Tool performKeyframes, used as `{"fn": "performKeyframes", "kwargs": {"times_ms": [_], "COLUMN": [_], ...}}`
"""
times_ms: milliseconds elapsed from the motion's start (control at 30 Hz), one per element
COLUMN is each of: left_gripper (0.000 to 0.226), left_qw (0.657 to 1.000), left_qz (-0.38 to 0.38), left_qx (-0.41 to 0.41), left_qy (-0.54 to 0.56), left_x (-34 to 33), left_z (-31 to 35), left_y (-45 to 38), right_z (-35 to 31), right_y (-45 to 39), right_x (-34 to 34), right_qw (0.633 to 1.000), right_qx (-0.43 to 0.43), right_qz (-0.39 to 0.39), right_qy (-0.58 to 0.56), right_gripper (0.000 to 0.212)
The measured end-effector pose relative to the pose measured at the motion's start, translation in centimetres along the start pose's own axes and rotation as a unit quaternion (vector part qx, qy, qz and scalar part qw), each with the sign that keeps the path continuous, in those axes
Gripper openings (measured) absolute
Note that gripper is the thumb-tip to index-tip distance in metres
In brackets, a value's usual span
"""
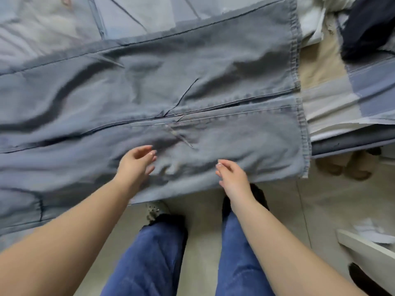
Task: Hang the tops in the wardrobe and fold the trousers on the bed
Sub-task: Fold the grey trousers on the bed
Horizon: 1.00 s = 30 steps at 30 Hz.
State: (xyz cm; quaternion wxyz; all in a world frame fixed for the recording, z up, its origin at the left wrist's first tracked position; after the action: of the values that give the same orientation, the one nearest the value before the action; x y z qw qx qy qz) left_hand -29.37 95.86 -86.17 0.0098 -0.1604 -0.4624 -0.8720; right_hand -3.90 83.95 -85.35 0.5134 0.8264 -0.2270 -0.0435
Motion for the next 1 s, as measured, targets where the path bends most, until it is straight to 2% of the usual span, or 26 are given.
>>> {"fn": "performKeyframes", "kwargs": {"times_ms": [133, 233, 333, 500, 533, 633, 700, 867, 933, 1000], "left_gripper": [0.012, 0.013, 0.016, 0.005, 0.009, 0.040, 0.049, 0.040, 0.033, 0.038], "left_qw": [0.994, 0.984, 0.967, 0.946, 0.940, 0.916, 0.894, 0.864, 0.853, 0.839], "left_qz": [0.045, 0.084, 0.133, 0.176, 0.183, 0.191, 0.182, 0.150, 0.164, 0.190], "left_qx": [0.037, 0.063, 0.094, 0.118, 0.130, 0.174, 0.192, 0.168, 0.166, 0.158], "left_qy": [0.088, 0.147, 0.195, 0.247, 0.256, 0.307, 0.363, 0.449, 0.466, 0.485], "left_x": [12.5, 21.6, 28.9, 35.1, 36.1, 38.4, 39.0, 39.7, 40.3, 41.5], "left_z": [-6.2, -10.4, -14.3, -17.7, -18.4, -20.7, -21.5, -21.9, -22.1, -22.2], "left_y": [4.3, 6.2, 6.8, 5.5, 5.0, 3.4, 2.1, -0.5, -0.8, -0.9], "right_z": [4.3, 7.2, 10.2, 14.6, 15.3, 16.8, 17.0, 18.1, 18.3, 17.5], "right_y": [7.7, 12.1, 14.9, 16.3, 16.4, 16.7, 16.5, 15.6, 15.3, 15.4], "right_x": [-14.8, -23.8, -30.0, -36.0, -37.2, -40.6, -42.3, -44.1, -44.4, -44.9], "right_qw": [0.982, 0.967, 0.956, 0.947, 0.946, 0.940, 0.937, 0.943, 0.941, 0.935], "right_qx": [-0.078, -0.114, -0.165, -0.232, -0.242, -0.270, -0.275, -0.264, -0.249, -0.231], "right_qz": [-0.156, -0.218, -0.233, -0.208, -0.200, -0.177, -0.162, -0.074, -0.046, -0.043], "right_qy": [-0.068, -0.070, -0.068, -0.076, -0.082, -0.111, -0.140, -0.191, -0.223, -0.266], "right_gripper": [0.010, 0.018, 0.029, 0.041, 0.043, 0.050, 0.055, 0.047, 0.039, 0.030]}}
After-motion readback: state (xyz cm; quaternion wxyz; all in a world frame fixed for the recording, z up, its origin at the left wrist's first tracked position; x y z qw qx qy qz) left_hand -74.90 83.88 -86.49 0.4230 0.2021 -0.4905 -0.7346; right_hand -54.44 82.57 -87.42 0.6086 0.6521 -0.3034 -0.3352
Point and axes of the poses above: each hand's wrist, its own y-axis away from the middle knuckle, its own x-axis out of the back of the hand, z = x × y, the point moved 10 cm from there along -y, towards the middle knuckle, and after that the axes turned 2 degrees about z, right-handed, at the moved point
